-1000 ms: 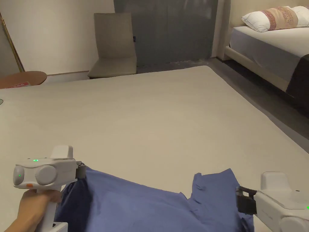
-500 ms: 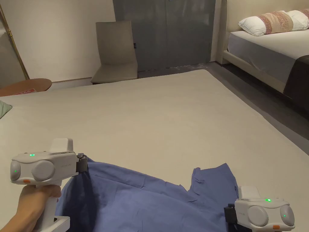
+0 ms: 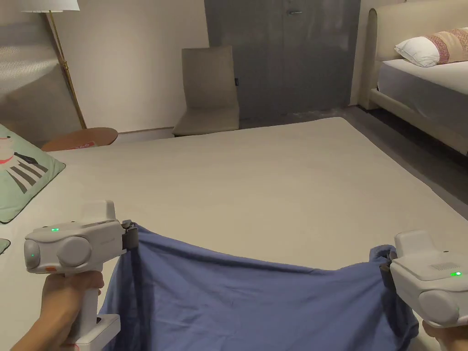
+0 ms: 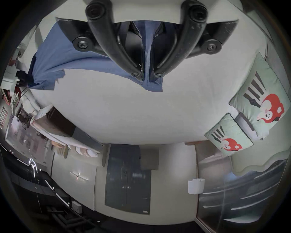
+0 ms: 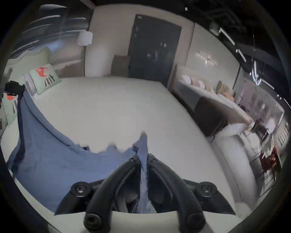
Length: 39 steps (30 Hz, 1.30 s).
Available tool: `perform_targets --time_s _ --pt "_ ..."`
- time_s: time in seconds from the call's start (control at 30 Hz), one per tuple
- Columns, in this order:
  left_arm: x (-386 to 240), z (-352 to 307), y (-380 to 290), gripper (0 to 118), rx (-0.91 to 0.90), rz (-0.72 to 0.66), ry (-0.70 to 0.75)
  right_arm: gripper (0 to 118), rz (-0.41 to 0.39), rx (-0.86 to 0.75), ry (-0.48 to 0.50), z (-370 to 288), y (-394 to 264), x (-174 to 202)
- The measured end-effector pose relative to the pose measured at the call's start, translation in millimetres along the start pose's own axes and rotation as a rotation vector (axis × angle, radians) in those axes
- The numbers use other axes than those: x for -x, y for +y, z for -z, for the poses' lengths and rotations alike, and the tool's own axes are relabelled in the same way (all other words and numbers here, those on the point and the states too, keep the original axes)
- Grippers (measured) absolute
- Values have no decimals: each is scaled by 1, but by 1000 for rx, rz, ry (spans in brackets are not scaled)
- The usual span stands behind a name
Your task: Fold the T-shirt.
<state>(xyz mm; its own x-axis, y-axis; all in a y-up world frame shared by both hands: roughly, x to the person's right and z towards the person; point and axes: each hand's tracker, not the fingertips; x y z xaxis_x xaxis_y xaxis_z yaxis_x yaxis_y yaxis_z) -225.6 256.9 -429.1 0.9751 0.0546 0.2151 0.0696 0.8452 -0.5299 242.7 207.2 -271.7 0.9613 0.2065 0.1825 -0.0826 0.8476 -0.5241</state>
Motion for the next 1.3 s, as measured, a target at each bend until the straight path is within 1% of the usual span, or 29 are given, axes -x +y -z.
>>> perform_targets --time_s 0.13,0.2,0.27,0.3,0.37,0.47,0.5,0.57,0.63,0.7,0.73,0.77,0.8,0.9,1.0,1.07,1.13,1.17,1.23,1.3 --pt "18 -28 32 2 -103 -22 58 5 -75 -178 -18 -19 68 7" --pt "28 -43 56 2 -155 -14 86 5 -108 -294 -35 -26 105 10" --pt "37 -56 77 2 -215 -21 116 5 -157 -402 -78 -34 136 17" --pt "42 -63 90 2 -247 -30 123 5 -167 -442 -89 -37 153 19" --pt "48 -74 112 2 -302 -30 158 5 -124 -494 -60 -32 184 17" --pt "54 -90 148 2 -396 -40 207 5 -29 -557 -14 -35 231 17" --pt "55 -96 158 2 -423 -47 209 5 -11 -584 -13 -36 244 18" --pt "59 -104 179 2 -483 -101 217 5 18 -626 9 -35 271 20" --pt "63 -108 197 2 -516 -121 239 5 76 -643 41 -28 296 13" --pt "66 -110 216 2 -542 -123 251 5 111 -688 60 -23 320 11" --pt "67 -110 223 2 -551 -126 254 5 110 -704 64 -25 328 12" --pt "68 -110 231 2 -566 -128 256 5 126 -710 67 -23 340 11" --pt "69 -109 238 2 -577 -144 261 5 142 -722 91 -19 349 9" --pt "74 -100 253 2 -599 -161 266 5 156 -734 105 -8 370 8" --pt "75 -83 260 2 -608 -125 325 5 147 -753 81 -2 378 9" --pt "79 -70 257 2 -608 -124 316 5 166 -739 120 8 375 8" --pt "83 -57 245 2 -616 -180 266 5 161 -726 135 21 360 14" --pt "86 -47 237 2 -587 -179 233 5 140 -694 137 30 350 19" --pt "87 -29 217 2 -561 -156 245 5 152 -682 145 49 327 25" --pt "88 -9 190 2 -511 -137 245 5 164 -593 167 76 300 34"
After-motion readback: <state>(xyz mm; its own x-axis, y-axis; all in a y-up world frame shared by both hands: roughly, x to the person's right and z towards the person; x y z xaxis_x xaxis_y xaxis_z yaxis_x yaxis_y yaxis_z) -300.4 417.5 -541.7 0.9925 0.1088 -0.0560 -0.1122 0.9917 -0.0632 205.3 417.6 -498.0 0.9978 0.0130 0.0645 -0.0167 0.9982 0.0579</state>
